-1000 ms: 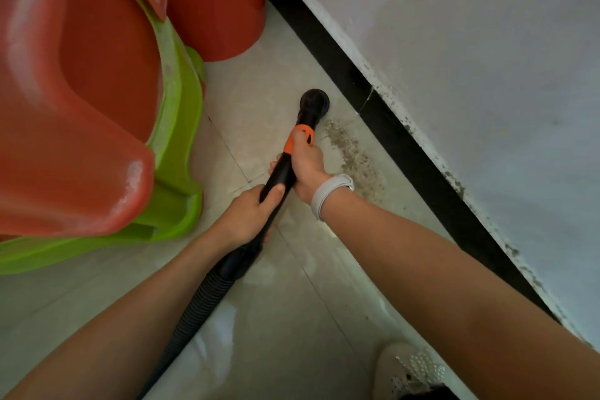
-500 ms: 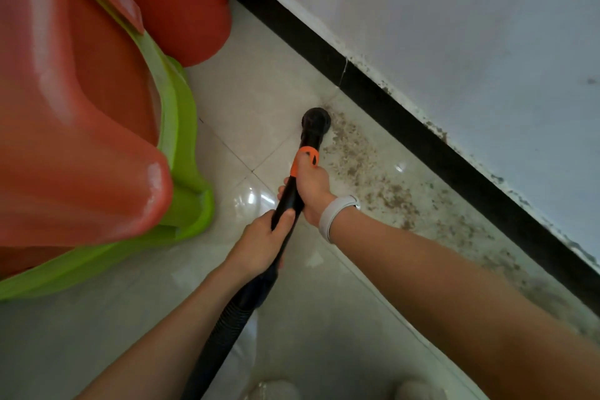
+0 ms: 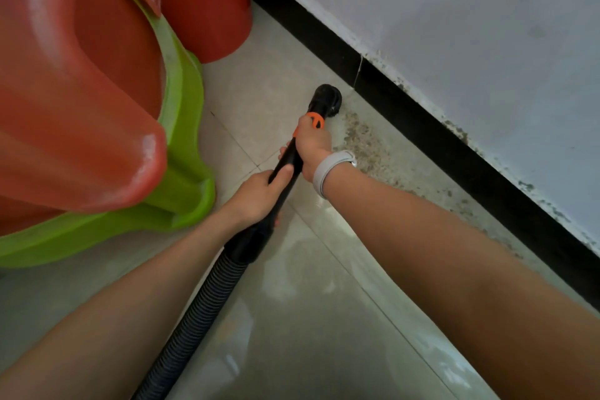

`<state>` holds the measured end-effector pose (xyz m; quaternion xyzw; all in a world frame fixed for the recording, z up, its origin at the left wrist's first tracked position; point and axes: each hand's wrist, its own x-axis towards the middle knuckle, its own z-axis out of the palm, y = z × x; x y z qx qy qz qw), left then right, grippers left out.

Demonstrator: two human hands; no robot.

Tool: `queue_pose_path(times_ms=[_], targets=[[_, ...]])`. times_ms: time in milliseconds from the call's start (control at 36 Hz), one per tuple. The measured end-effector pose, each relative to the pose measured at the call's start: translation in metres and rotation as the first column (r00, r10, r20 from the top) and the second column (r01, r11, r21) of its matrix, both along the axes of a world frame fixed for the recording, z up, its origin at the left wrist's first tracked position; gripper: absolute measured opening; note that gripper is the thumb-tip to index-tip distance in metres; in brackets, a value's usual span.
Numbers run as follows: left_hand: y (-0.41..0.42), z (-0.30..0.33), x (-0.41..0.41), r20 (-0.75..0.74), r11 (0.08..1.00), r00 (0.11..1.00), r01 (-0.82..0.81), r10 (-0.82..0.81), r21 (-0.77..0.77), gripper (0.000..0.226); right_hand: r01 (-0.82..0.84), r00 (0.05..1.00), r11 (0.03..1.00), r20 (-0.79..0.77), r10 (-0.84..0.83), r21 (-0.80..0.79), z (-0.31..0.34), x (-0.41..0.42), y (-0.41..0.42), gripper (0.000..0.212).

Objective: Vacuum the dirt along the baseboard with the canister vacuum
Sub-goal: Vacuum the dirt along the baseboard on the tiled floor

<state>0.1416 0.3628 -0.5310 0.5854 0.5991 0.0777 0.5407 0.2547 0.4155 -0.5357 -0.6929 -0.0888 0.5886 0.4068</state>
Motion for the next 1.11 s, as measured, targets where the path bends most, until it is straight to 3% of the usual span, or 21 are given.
queue_pose_path(times_ms=[222, 389, 556, 1111], targets=[[0.022, -0.002, 0.032, 0.054, 0.998, 0.998, 0.033, -0.03, -0.053, 0.051, 0.033, 0.998, 0.999, 0.045, -0.032, -0.01, -0.006, 0.03, 0.022, 0.028], [0.012, -0.008, 0.025, 0.026, 0.996, 0.997, 0.072, -0.071, -0.045, 0.048, 0.046, 0.996, 0.999, 0.079, -0.044, -0.014, -0.015, 0.021, 0.006, 0.044], [0.002, -0.008, 0.026, 0.047, 0.993, 0.993, 0.109, -0.107, -0.052, 0.045, 0.139, 0.99, 0.99, 0.011, -0.139, -0.002, -0.013, 0.029, -0.008, 0.029], [-0.035, -0.002, 0.034, 0.109, 0.96, 0.968, 0.242, -0.228, -0.143, 0.044, 0.249, 0.967, 0.968, 0.061, -0.247, -0.039, -0.006, 0.046, -0.068, 0.035]])
